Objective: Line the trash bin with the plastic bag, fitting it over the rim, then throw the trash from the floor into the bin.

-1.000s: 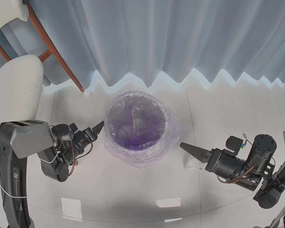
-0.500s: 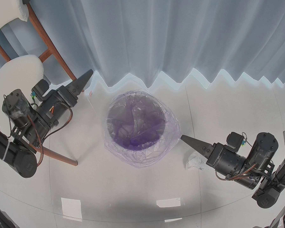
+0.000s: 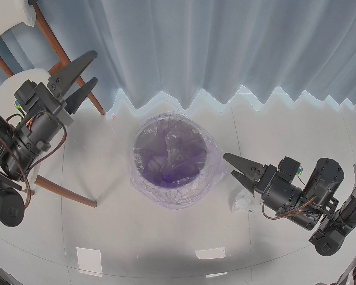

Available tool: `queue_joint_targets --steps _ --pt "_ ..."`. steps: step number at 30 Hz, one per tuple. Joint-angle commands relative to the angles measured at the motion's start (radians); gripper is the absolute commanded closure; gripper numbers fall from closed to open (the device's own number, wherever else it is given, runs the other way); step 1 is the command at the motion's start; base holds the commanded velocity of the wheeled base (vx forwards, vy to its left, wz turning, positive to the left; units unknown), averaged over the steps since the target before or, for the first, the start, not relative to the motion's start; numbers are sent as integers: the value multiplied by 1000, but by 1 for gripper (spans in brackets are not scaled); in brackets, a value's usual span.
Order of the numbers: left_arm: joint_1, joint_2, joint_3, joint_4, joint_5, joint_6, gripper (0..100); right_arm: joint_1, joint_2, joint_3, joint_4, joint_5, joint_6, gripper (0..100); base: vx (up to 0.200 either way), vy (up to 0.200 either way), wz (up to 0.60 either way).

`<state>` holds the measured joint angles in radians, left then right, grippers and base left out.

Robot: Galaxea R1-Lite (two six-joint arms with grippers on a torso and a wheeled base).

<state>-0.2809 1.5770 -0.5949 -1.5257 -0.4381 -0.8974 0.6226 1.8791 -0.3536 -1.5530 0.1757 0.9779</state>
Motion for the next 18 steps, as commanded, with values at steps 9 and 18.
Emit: queue_joint_targets --steps 9,18 --pt "-1 -143 125 165 -347 8 0 39 15 53 -13 51 4 0 0 0 0" --pt "5 -138 153 168 -341 226 0 28 11 91 -6 134 -2 0 0 0 0"
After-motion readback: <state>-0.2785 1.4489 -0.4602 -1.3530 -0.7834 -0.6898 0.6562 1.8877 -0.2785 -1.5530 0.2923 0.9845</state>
